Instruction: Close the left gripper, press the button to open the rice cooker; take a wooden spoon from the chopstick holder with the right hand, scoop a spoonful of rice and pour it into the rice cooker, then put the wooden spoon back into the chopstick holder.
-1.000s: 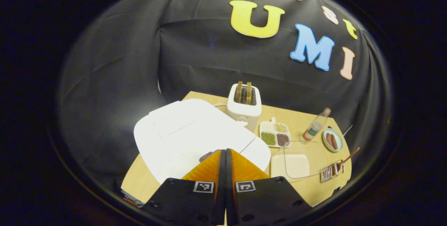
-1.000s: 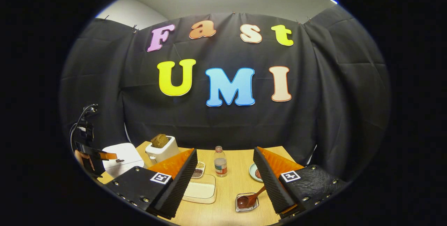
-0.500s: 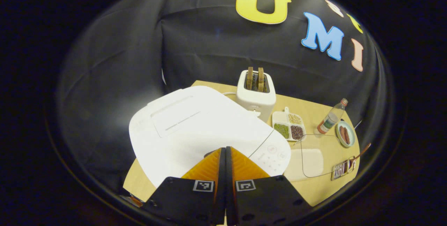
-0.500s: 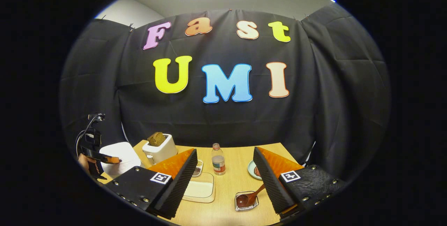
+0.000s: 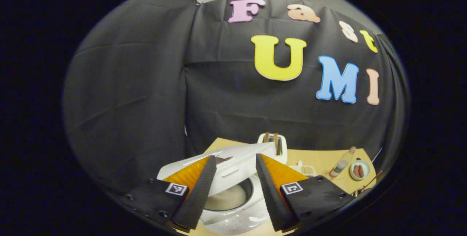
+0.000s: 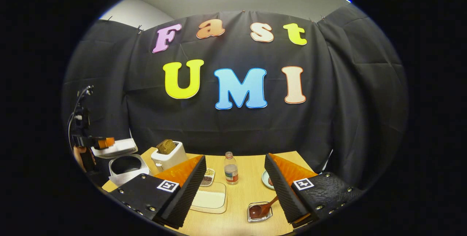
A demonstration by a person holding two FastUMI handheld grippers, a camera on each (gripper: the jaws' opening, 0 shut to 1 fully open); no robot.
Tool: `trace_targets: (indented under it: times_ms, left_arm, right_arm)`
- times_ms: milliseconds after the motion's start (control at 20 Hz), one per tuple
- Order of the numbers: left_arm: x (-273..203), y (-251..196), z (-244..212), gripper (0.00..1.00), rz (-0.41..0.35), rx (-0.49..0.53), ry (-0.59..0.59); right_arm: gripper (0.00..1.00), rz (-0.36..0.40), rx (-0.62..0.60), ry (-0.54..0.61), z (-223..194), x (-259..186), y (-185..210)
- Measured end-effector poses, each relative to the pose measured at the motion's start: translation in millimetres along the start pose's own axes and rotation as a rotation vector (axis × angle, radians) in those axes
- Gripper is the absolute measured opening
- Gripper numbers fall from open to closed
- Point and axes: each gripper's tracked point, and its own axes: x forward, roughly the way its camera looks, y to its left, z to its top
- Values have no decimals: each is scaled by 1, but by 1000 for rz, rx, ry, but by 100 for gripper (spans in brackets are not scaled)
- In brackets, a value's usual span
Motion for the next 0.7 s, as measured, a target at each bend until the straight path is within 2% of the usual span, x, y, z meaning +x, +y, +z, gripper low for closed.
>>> trace_targets:
  times_ms: [100,200,250,450,650,700]
  left_arm:
    - [-21,-8,30,90,-37,-69,-101]
    - [-45,-9,46,97,-20,-46,-194]
    - [-58,-11,53,97,-18,-24,-228]
    - [-98,-50,70,97,-99,41,-307]
    - [-120,-92,57,95,-174,66,-302]
    - [-124,-101,55,97,-197,66,-301]
  right_arm:
    - [98,2,-6,-6,1,0,0]
    - [98,4,-6,-8,0,-1,-1]
    - [98,4,-6,-9,0,-2,-2]
    - [98,-2,-14,-15,-1,-2,-9]
    - [98,-14,-1,-31,0,-5,-24]
    - [98,-17,0,-31,-2,-4,-29]
